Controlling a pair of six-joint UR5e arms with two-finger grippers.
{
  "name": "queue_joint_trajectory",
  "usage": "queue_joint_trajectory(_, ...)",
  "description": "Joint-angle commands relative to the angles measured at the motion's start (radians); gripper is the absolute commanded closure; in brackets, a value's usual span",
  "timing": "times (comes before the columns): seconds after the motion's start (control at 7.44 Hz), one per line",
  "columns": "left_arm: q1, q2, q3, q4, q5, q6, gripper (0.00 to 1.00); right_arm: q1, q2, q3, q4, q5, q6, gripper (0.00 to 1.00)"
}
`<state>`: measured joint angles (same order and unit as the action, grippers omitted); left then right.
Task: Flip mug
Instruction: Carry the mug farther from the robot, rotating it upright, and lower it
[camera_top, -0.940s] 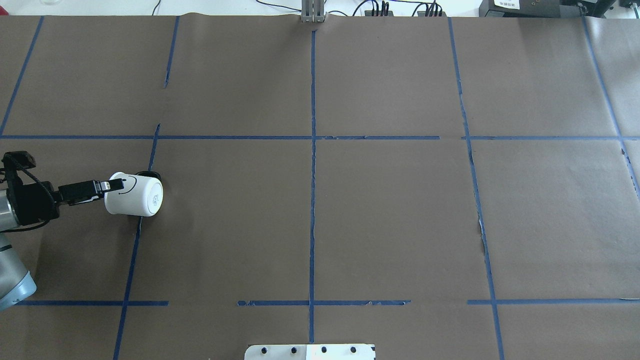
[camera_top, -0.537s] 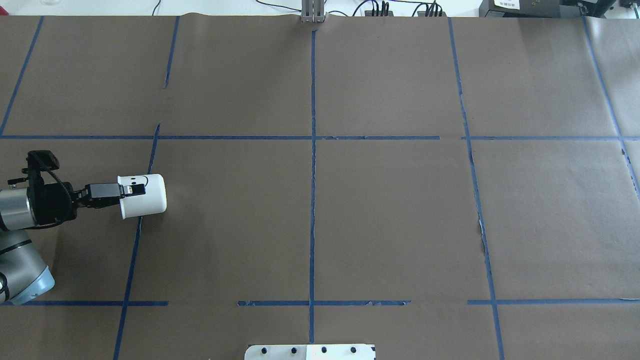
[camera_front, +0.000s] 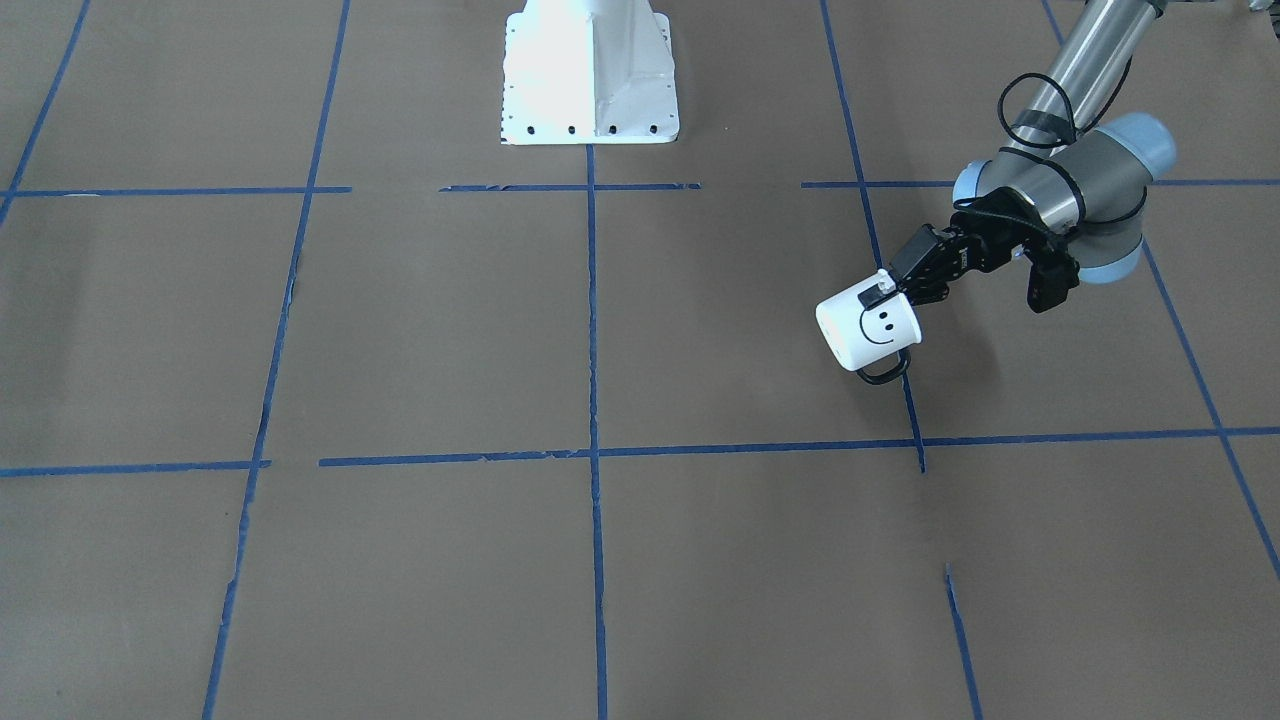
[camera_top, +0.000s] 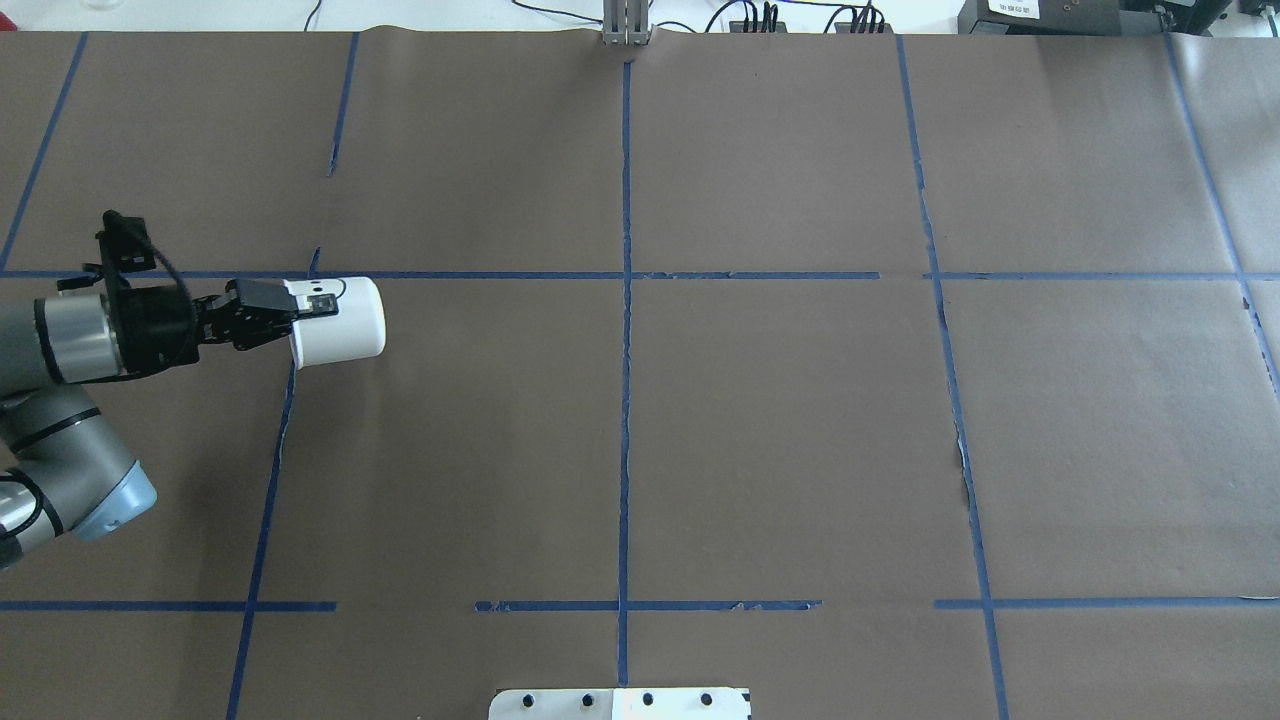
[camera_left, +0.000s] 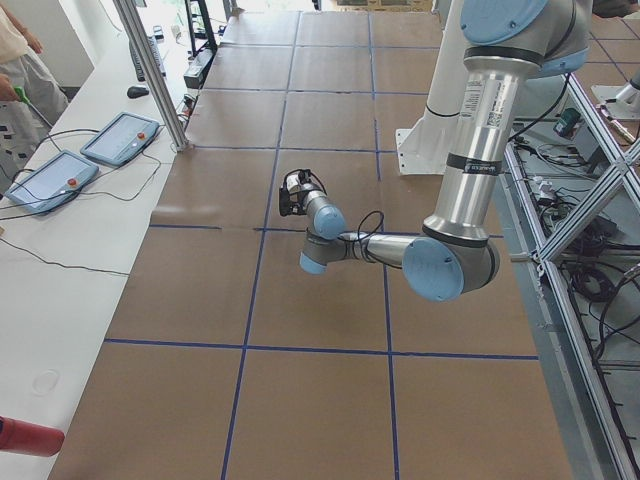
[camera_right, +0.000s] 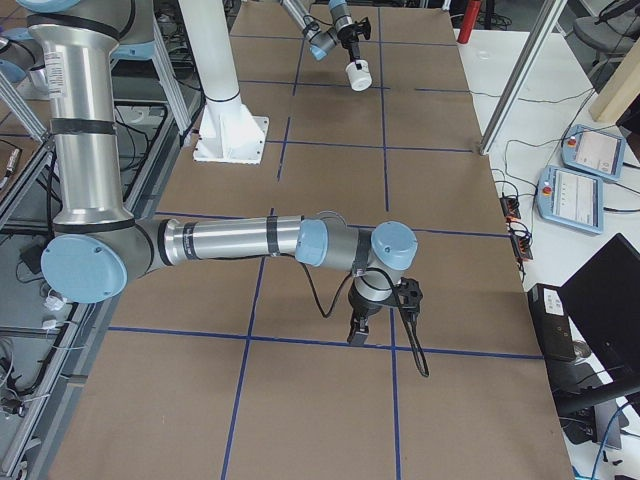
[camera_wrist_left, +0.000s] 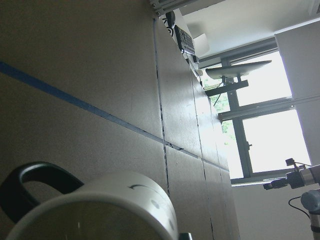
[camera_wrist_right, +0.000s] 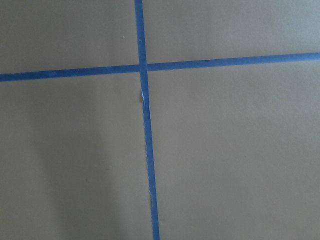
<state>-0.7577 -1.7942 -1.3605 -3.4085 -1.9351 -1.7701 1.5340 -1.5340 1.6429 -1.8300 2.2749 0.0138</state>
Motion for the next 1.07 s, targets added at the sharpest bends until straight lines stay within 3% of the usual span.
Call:
queue_joint_trajectory(0.0, -0.026, -0.072, -0.208, 0.545, -0.077, 0.007, 1.00, 0.000, 0.000, 0.000, 0.000, 0.000, 0.000, 0.00)
queue_joint_trajectory(0.4, 0.013, -0.407, -0.241, 1.370, -0.087, 0.050, 1.00, 0.000, -0.001, 0.000, 0.000, 0.000, 0.000, 0.00)
queue_joint_trajectory(0.54, 0.059, -0.516, -0.230, 1.578, -0.081, 0.055, 1.00, 0.000, 0.000, 0.000, 0.000, 0.000, 0.000, 0.00)
queue_joint_trajectory(0.67, 0.107, -0.607, -0.183, 1.715, -0.078, 0.054, 1.00, 0.000, 0.000, 0.000, 0.000, 0.000, 0.000, 0.00)
queue_joint_trajectory(0.81, 0.148, -0.692, -0.086, 1.783, -0.074, 0.047, 1.00, 0.000, 0.000, 0.000, 0.000, 0.000, 0.000, 0.00)
queue_joint_trajectory(0.94, 0.193, -0.714, -0.027, 1.787, -0.024, 0.038, 1.00, 0.000, -0.001, 0.000, 0.000, 0.000, 0.000, 0.00)
